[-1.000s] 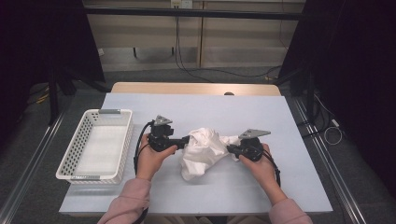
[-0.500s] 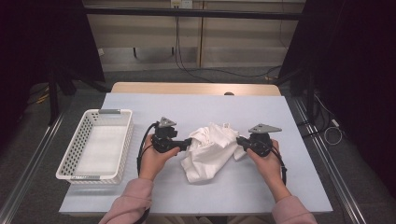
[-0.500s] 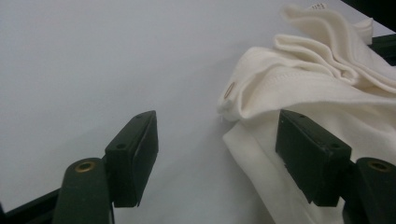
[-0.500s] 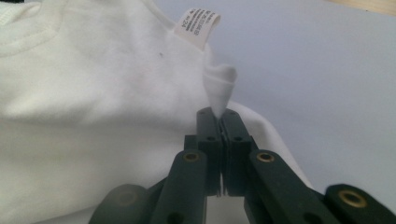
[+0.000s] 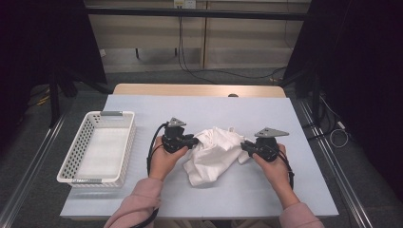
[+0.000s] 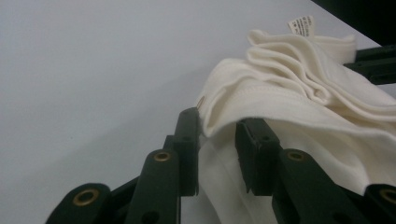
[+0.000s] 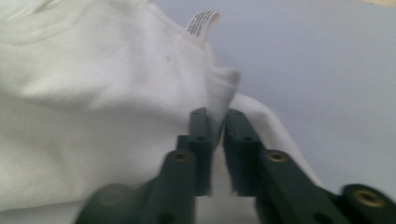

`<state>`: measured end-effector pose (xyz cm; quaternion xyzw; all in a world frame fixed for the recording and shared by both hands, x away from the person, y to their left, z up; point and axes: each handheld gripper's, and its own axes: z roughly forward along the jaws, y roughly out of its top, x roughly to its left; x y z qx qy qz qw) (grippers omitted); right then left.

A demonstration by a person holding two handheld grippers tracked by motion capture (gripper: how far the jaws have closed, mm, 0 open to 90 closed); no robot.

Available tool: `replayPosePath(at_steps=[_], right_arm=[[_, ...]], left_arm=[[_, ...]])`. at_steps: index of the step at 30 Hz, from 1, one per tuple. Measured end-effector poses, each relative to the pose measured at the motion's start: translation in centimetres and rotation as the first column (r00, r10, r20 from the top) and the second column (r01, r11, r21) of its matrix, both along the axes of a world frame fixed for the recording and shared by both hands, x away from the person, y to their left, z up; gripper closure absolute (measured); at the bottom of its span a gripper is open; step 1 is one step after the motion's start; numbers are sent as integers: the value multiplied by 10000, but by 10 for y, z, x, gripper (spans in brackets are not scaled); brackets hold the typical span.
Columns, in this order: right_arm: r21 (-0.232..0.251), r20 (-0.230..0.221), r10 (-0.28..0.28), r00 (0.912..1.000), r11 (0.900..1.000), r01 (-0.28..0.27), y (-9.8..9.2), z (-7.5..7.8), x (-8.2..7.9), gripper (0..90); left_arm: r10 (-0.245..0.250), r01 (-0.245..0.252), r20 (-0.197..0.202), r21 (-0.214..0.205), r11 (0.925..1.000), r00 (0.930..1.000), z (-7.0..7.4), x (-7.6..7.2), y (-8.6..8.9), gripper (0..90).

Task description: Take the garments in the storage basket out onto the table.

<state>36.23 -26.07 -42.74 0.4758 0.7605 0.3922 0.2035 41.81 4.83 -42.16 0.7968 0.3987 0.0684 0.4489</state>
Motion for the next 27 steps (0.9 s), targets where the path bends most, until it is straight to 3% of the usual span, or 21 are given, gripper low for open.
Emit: replayPosePath(at_steps=[1,4,7,8,11,14,16,20,22,24,26,27], right_arm=[[95,111,14,9999,10000,-15,-1,2,0,729],[286,481,-178,9987,9995,164,0,12,0,594],[403,736,-190,9971,9991,161,2,18,3,536],[737,819,-138,9965,9973,78,8,23,6,470],[1002,988,134,9950,9947,-233,20,27,9,444],[1199,970,501,9940,9909,-616,38,30,11,355],[1210,938,1042,9901,9859,-1152,51,30,11,344],[1278,356,1800,9830,9748,-1831,71,21,13,344],[1223,66,1981,9802,9727,-1974,76,15,14,357],[1143,-112,2163,9763,9702,-2136,79,9,14,366],[987,-412,2367,9707,9678,-2318,80,3,12,418],[978,-454,2427,9690,9665,-2375,79,0,11,487]], left_arm=[[-49,49,42,-4,10000,10000,1,1,0,709],[-117,118,97,-95,9999,9999,3,0,-1,738],[-145,145,25,-121,9998,9999,5,-1,-1,744],[-173,174,37,-203,9996,9998,5,-1,0,744],[-232,233,37,-125,9997,9997,7,-1,0,744],[-245,248,150,-138,9996,9996,8,-2,-1,741],[-260,263,145,-214,9994,9996,9,-3,-2,737],[-281,285,164,-219,9994,9995,11,-5,-3,686],[-86,89,223,-133,9999,9997,12,-5,-2,558],[-197,198,125,-137,9997,9997,12,-5,-2,509],[-137,137,19,-68,9999,9999,12,-6,-3,410],[-195,195,-29,133,9997,9998,12,-6,-2,390]])
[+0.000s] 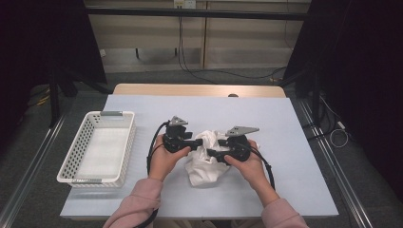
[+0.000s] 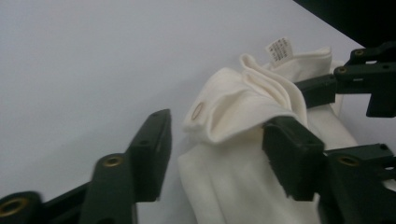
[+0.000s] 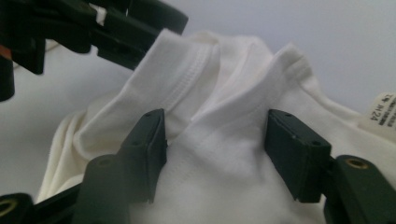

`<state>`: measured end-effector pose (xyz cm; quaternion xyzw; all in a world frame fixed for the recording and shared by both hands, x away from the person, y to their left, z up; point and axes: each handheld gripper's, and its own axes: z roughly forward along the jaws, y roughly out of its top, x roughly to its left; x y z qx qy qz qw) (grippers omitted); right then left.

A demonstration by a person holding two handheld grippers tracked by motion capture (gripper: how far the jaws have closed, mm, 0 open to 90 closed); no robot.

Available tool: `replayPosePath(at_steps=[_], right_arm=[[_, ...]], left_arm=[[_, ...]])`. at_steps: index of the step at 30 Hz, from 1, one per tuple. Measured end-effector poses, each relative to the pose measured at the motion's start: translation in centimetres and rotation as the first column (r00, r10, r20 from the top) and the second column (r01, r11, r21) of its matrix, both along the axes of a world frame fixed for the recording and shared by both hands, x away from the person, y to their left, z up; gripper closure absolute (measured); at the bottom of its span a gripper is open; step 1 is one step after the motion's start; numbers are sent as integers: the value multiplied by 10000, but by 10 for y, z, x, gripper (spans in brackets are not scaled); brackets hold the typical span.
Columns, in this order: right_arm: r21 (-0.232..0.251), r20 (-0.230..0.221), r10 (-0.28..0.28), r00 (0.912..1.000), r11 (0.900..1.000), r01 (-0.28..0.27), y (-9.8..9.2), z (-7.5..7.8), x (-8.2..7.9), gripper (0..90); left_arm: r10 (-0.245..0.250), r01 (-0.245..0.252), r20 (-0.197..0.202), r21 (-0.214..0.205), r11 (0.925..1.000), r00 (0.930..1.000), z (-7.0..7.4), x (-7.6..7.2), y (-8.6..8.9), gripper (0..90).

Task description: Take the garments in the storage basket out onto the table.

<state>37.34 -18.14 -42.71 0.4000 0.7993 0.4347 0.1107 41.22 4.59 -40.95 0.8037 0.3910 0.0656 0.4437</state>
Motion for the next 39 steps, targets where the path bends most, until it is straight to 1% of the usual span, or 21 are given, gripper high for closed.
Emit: replayPosePath(at_steps=[2,3,4,5,6,7,8,10,13,14,15,18,21,22,26,28,29,32,34,37,39], right_arm=[[-278,-6,166,9999,9995,-166,-2,-4,-2,635],[-190,-66,195,9998,9996,-196,-3,-6,-3,711],[-190,-66,195,9998,9996,-196,-3,-6,-3,711],[48,-278,154,9995,9999,-152,-5,-10,-5,791],[83,-300,75,9995,9999,-73,-6,-11,-5,800],[36,-219,18,9998,10000,-17,-6,-12,-5,806],[123,-173,-138,9998,9998,140,-6,-12,-6,811],[282,-52,-449,9990,9986,450,-4,-12,-7,816],[572,235,-945,9953,9940,930,-4,-12,-5,820],[557,509,-1012,9936,9936,983,-4,-12,-2,820],[576,443,-1132,9926,9922,1106,-3,-11,-2,820],[617,608,-1307,9896,9900,1270,0,-10,0,820],[587,721,-1361,9881,9895,1321,1,-9,0,820],[558,754,-1421,9870,9888,1381,2,-9,0,819],[455,918,-1341,9867,9904,1304,3,-9,-1,819],[501,904,-1411,9859,9893,1370,4,-9,-1,819],[482,905,-1417,9858,9893,1378,5,-9,-1,819],[501,900,-1462,9852,9886,1421,5,-9,-2,818],[587,846,-1523,9847,9873,1477,4,-8,-2,818],[577,930,-1568,9832,9867,1519,3,-8,-2,818],[549,973,-1573,9827,9868,1526,3,-8,-2,818]], left_arm=[[31,-31,4,-114,9999,10000,-1,-1,-2,335],[38,-39,-35,-61,10000,10000,-1,-2,-2,305],[38,-39,-35,-61,10000,10000,-1,-2,-2,283],[72,-73,-137,-109,9999,9999,-1,-3,-2,274],[25,-26,-75,-118,9999,10000,-1,-3,-2,271],[68,-68,-102,-45,10000,9999,0,-4,-1,260],[137,-138,-102,-166,9998,9999,0,-4,-1,249],[97,-99,-58,-323,9994,9999,3,-5,1,228],[-40,43,77,-357,9994,10000,8,-8,2,217],[-141,143,62,-291,9995,9999,9,-9,2,216],[-130,134,83,-455,9989,9999,10,-10,1,218],[-290,285,-92,-495,9984,9995,9,-12,-2,255],[-509,490,-449,-426,9979,9977,4,-12,-5,350],[-491,464,-511,-518,9976,9975,3,-12,-6,376],[-511,473,-504,-729,9962,9974,3,-13,-11,415],[-569,532,-446,-806,9953,9974,4,-14,-13,430],[-614,578,-524,-688,9960,9967,6,-15,-13,447],[-639,589,-555,-882,9944,9964,6,-17,-17,486],[-553,502,-631,-789,9956,9965,6,-17,-19,516],[-780,730,-709,-699,9949,9944,3,-17,-22,564],[-607,552,-677,-807,9952,9959,4,-17,-22,565]])
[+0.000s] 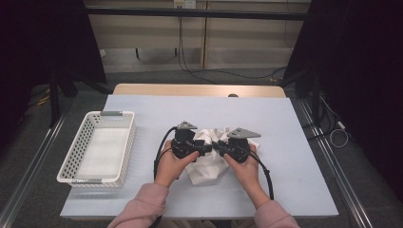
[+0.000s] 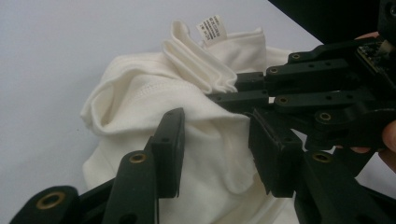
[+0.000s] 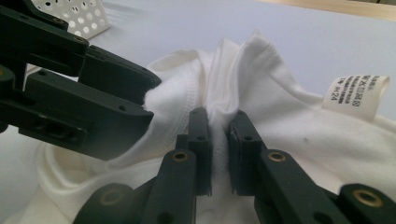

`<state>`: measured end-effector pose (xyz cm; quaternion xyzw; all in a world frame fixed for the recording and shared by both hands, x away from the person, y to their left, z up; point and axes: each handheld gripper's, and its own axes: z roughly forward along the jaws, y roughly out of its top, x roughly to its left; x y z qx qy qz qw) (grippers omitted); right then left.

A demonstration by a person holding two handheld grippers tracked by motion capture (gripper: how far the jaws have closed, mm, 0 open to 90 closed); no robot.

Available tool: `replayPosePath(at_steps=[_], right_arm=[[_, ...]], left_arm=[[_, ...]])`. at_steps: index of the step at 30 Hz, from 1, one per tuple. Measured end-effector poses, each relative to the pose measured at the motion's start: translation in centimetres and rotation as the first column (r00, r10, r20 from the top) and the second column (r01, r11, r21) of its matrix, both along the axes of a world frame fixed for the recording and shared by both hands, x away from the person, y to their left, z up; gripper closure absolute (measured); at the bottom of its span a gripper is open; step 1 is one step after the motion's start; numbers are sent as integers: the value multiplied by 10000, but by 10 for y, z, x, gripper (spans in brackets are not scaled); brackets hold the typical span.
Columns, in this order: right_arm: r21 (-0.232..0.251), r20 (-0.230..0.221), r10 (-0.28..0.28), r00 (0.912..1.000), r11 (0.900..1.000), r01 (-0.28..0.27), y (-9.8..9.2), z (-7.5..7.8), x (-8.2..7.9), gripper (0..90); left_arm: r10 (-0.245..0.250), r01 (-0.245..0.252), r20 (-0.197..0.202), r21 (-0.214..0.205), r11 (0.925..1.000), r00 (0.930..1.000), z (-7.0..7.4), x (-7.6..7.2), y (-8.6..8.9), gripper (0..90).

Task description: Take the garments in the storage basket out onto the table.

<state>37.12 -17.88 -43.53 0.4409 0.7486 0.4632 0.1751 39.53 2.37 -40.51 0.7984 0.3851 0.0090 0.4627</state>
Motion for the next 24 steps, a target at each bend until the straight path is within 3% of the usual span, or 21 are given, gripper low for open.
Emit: replayPosePath(at_steps=[9,12,21,23,24], right_arm=[[397,53,-427,9991,9983,424,-6,2,2,817],[469,125,-549,9984,9974,542,-7,4,4,816],[632,155,-819,9965,9947,808,-11,4,4,813],[690,120,-753,9971,9949,743,-12,4,4,812],[680,131,-768,9970,9948,757,-13,4,4,812]], left_arm=[[-163,159,318,108,9998,9994,10,-3,-1,573],[-413,400,259,504,9979,9988,6,-5,-5,609],[-926,888,398,891,9921,9949,-3,-8,-15,558],[-980,912,542,1157,9891,9937,-4,-8,-15,581],[-875,827,442,1010,9914,9952,-6,-8,-17,605]])
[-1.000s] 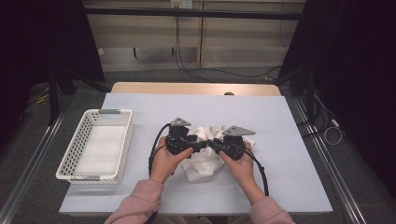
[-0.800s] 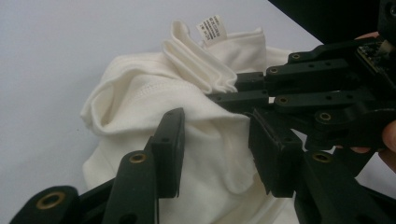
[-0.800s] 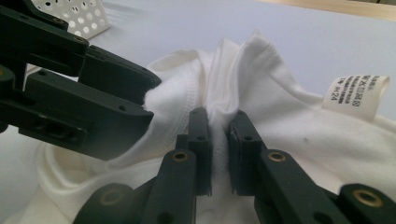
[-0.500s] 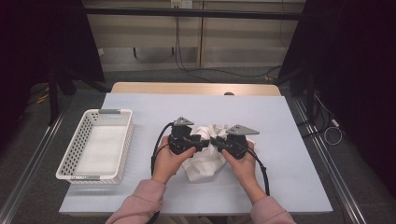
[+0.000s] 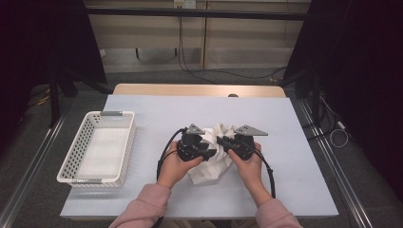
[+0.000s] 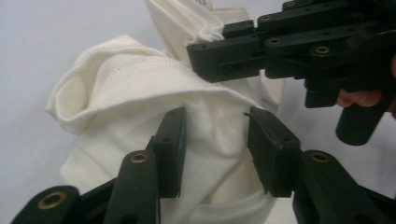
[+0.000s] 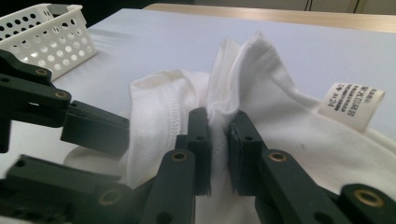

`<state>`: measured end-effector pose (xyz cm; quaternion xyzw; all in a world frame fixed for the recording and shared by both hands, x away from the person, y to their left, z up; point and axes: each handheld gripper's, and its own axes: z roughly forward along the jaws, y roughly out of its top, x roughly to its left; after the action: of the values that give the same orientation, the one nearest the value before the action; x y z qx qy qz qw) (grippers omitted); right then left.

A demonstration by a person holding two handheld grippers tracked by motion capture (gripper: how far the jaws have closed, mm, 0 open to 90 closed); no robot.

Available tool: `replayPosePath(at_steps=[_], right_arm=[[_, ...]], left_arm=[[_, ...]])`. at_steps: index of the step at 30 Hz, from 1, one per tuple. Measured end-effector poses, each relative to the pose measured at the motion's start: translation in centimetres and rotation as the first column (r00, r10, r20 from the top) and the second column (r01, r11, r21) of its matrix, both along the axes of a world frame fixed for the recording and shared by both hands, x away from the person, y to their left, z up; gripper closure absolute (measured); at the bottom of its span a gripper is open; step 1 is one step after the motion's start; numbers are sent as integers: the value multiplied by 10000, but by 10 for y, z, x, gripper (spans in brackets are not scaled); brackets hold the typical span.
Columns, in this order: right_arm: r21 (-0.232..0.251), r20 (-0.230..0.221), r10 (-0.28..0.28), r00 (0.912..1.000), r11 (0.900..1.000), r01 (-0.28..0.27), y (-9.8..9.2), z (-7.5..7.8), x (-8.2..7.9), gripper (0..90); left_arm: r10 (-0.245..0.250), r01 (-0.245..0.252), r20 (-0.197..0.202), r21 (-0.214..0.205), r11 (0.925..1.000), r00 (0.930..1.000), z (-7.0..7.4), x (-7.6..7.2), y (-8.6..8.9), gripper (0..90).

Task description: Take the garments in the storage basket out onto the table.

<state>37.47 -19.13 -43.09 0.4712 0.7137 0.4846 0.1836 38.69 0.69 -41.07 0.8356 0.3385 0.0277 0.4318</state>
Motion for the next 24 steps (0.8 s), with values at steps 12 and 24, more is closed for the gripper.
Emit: replayPosePath(at_steps=[12,24], right_arm=[[-171,89,131,9999,9998,-130,-12,7,-9,791],[-730,-32,-218,9998,9971,215,-52,7,-28,809]], left_arm=[[716,-714,-54,309,9970,9974,-4,7,8,900],[1646,-1647,-75,-37,9863,9863,-1,20,27,900]])
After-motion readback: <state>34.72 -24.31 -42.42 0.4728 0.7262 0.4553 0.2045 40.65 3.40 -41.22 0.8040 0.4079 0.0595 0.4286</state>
